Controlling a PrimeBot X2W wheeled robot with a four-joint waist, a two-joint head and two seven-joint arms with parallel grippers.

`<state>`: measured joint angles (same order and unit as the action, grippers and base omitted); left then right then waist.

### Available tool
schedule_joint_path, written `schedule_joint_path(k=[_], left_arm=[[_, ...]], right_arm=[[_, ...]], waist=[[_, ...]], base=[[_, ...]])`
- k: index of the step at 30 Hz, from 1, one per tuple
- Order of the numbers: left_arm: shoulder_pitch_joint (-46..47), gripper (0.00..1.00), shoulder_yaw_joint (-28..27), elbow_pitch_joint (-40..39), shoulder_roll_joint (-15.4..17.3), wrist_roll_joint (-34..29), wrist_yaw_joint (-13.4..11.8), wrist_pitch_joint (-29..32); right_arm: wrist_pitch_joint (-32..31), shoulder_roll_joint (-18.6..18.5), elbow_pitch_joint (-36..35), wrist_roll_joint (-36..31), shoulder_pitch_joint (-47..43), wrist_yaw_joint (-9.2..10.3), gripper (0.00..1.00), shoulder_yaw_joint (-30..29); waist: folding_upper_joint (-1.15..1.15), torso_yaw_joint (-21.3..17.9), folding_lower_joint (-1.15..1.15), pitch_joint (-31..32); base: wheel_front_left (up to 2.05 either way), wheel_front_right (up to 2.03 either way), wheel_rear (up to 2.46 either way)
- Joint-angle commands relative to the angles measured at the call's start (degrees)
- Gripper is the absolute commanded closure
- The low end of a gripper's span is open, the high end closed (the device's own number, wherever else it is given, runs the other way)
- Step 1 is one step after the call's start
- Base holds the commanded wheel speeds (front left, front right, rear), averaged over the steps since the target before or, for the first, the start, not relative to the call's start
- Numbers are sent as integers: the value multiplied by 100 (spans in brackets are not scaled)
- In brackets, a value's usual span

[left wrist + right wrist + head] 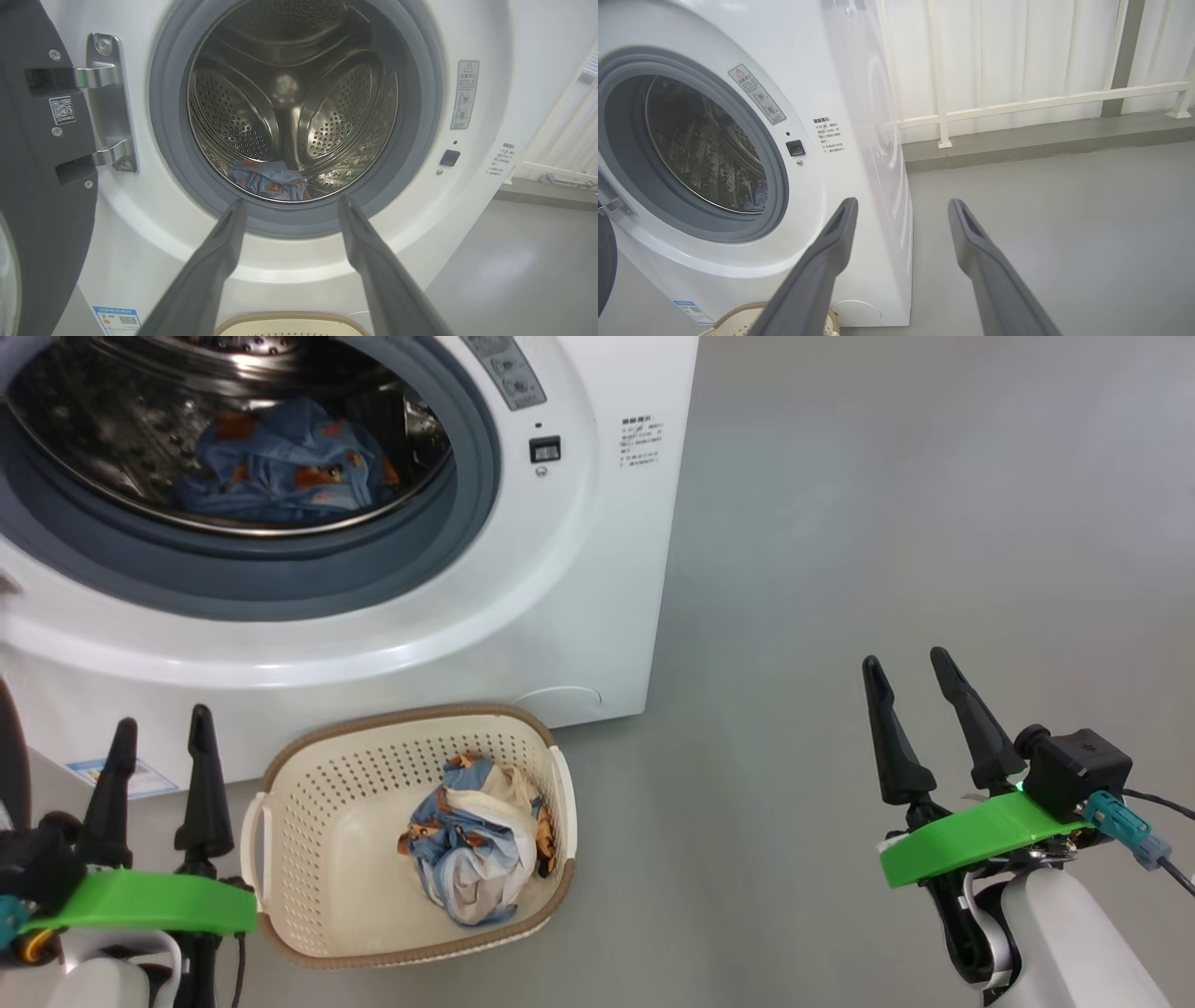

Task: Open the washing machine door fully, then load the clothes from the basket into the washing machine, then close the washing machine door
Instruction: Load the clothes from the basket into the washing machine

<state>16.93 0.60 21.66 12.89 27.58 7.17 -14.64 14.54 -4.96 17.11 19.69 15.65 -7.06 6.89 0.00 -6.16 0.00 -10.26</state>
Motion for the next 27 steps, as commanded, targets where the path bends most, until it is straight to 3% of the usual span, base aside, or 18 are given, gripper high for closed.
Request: schedule_joint_path(k=[1,11,27], left_arm=[[-37,0,-243,-188,117,-110,24,-36],[-332,0,-324,-289,-123,-252,31,-36],[-391,0,-350,-364,-167,-256,31,-36]], right_arm=[[46,-55,-107,39,-76,-43,0,116],[46,-203,-3,175,-200,-43,0,228],[46,-213,2,224,-184,-43,0,319]], waist=[[0,28,0,124],[0,112,0,358],[0,125,0,321]], base=[[0,0,0],[0,0,0],[0,0,0]])
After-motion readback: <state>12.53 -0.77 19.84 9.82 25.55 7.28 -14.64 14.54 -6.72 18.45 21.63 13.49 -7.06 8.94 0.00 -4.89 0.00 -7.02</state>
